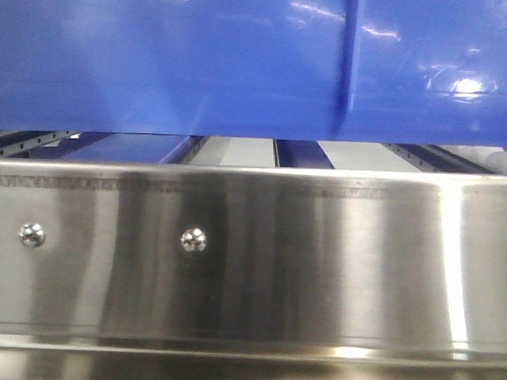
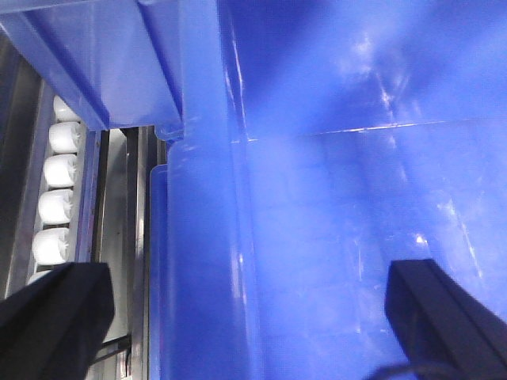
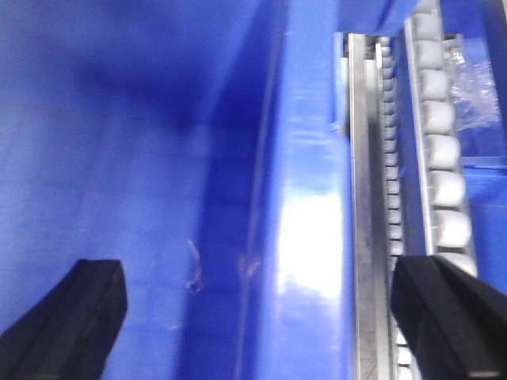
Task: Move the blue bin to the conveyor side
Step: 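Close both grippers on opposite side walls of the blue bin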
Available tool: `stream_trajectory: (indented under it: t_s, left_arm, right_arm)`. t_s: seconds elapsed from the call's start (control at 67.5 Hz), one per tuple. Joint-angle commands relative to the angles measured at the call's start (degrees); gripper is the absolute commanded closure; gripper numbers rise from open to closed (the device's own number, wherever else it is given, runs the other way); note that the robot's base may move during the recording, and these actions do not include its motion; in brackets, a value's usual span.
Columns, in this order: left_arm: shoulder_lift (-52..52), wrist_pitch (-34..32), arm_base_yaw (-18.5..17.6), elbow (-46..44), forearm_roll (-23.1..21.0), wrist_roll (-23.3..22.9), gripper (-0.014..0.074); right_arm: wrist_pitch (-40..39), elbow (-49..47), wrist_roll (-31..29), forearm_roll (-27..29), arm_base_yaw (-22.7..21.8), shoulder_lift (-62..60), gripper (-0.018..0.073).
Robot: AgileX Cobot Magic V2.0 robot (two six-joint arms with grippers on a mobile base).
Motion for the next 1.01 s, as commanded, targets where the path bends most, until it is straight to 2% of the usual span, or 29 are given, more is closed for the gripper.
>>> stream_trajectory:
  t_s: [0.0,0.193,0.311,0.504,0.993]
  left_arm:
    - [0.1,-0.5,0.3,0.1,-0.4,0.3,-0.0003]
    - [0.9,-0.5,0.3,1.1,-0.4,0.3,-0.0003]
    - [0.8,-0.5,2.0,3.1,-1.4,0.5,-0.0003]
    - [0.7,-0.5,6.5,3.9,-7.9,4.2,-0.0003]
    - [0.7,-0.5,4.5,3.9,-7.0,5.1,-0.0003]
  right_arm:
    - [-0.6,-0.3,0.6,-0.3,-0.3,0.1,0.0]
    - [-0.6,-0.3,0.6,-0.3,-0.3,0.1,0.0]
    - [-0.6,-0.3,0.6,-0.3,-0.3,0.1,0.0]
    - [-0.6,-0.3,0.6,-0.3,-0.3,0.1,0.0]
    - [-0.6,-0.3,0.6,-0.3,-0.3,0.1,0.0]
